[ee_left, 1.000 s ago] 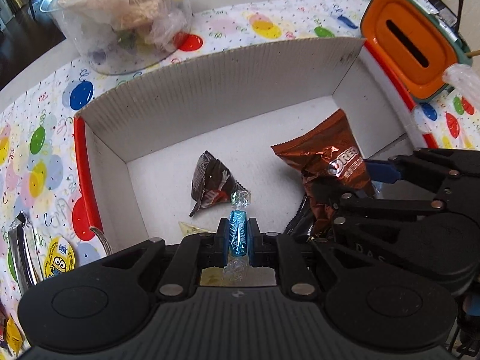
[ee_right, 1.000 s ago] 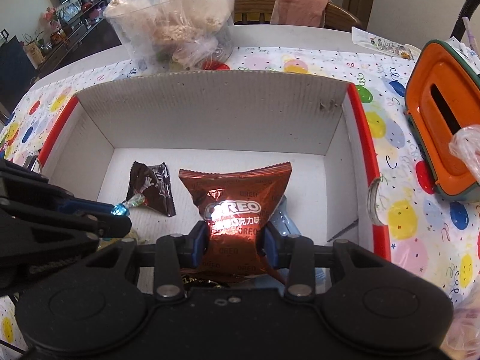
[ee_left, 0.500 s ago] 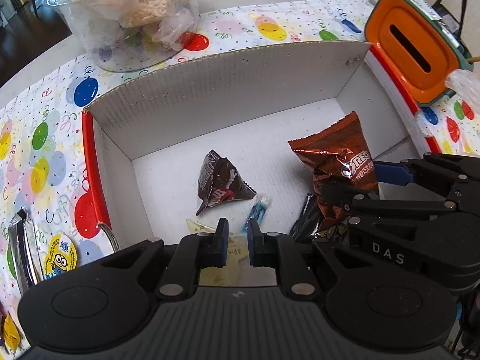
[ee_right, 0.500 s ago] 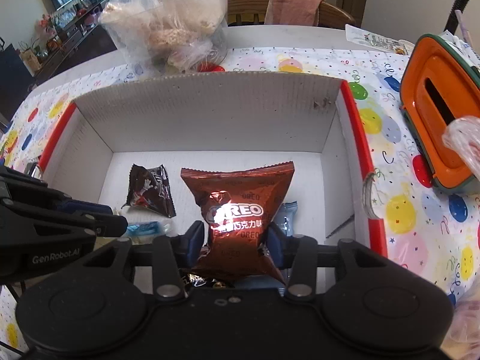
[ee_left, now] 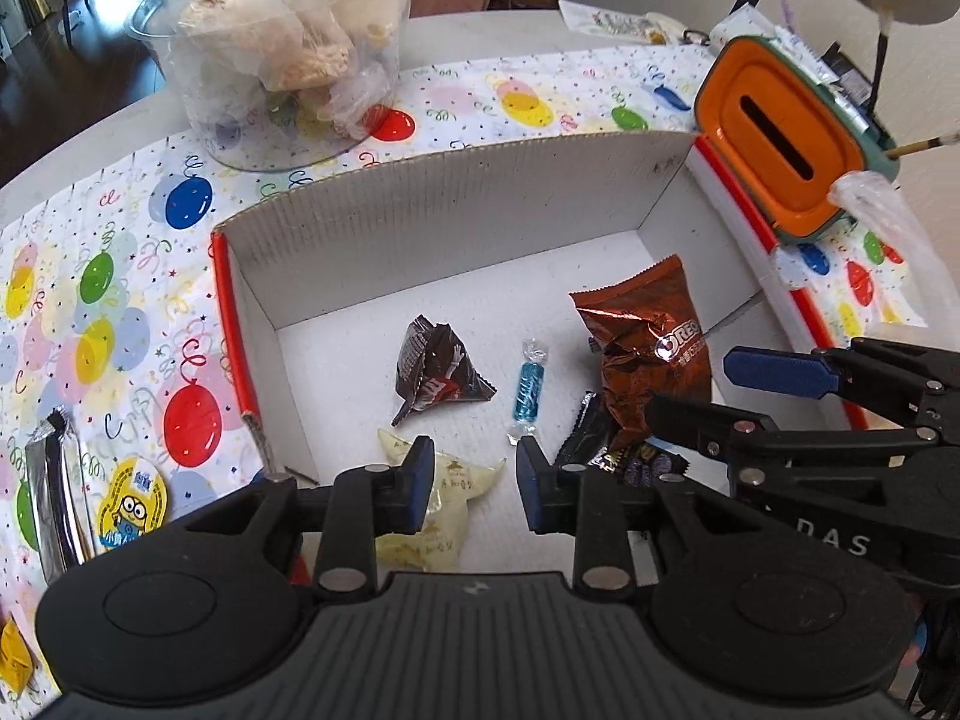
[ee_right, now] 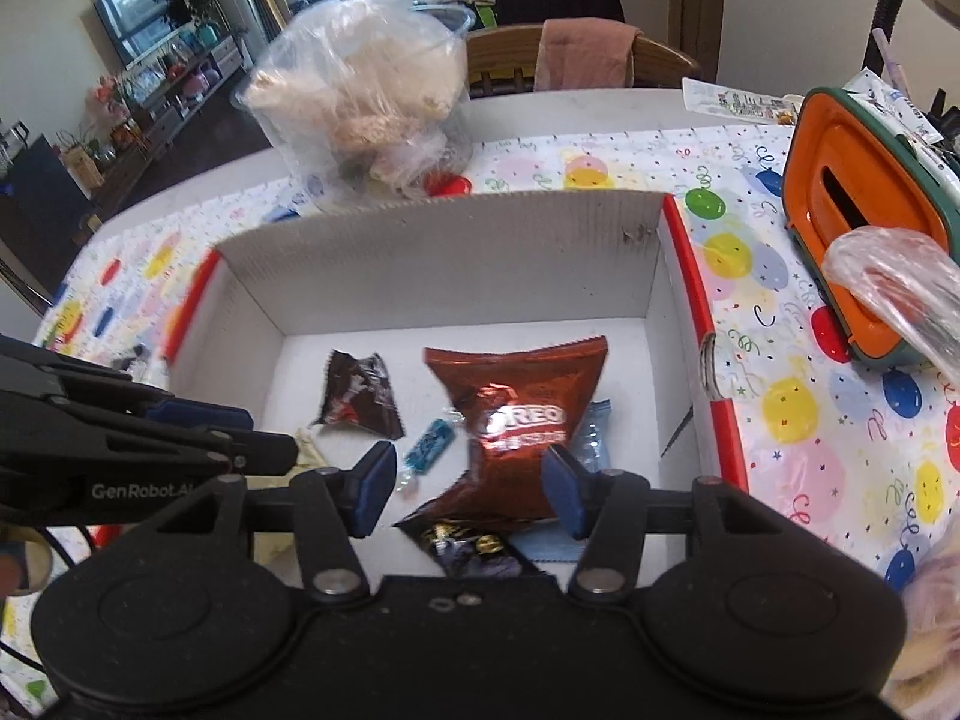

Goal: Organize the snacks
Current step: 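Open both tools to drop the candy and Oreo packet into the box, then withdraw both tools from the box toward the remaining snacks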

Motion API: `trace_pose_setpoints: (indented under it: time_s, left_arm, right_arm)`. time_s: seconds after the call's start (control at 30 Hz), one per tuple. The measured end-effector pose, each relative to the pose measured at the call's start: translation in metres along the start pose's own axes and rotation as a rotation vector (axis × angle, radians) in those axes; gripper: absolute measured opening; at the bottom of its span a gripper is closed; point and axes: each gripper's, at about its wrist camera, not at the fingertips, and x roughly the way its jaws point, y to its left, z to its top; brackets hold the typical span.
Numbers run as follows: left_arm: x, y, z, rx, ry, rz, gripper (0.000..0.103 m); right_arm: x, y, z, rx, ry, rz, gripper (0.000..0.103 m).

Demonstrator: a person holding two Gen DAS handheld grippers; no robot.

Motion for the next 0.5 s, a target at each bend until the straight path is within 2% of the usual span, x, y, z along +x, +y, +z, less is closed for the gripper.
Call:
trace_pose_setpoints:
  time_s: [0.23, 0.33, 0.37, 0.47, 0.5]
  left_arm:
    - [-0.026, 0.002, -0.015, 0.025, -0.072, 0.012, 0.029]
    - [-0.040, 0.006, -0.022, 0.034, -0.112, 0.020, 0.031]
    - [-0.045, 0.007, -0.024, 0.038, -0.123, 0.022, 0.034]
    - [-0.062, 0.017, -0.033, 0.021, -0.173, 0.026, 0.059]
    - [-0.068, 0.021, -0.036, 0.010, -0.190, 0.025, 0.063]
  right_arm:
    - [-0.023, 0.010, -0.002, 0.016, -0.049, 0.029, 0.068]
    - [-0.034, 0.019, -0.002, 0.013, -0.076, 0.053, 0.076]
    - [-0.037, 0.022, -0.002, 0.007, -0.084, 0.059, 0.078]
    - [-0.047, 0.034, -0.003, -0.006, -0.108, 0.081, 0.081]
    - [-0.051, 0.037, -0.004, -0.003, -0.116, 0.092, 0.082]
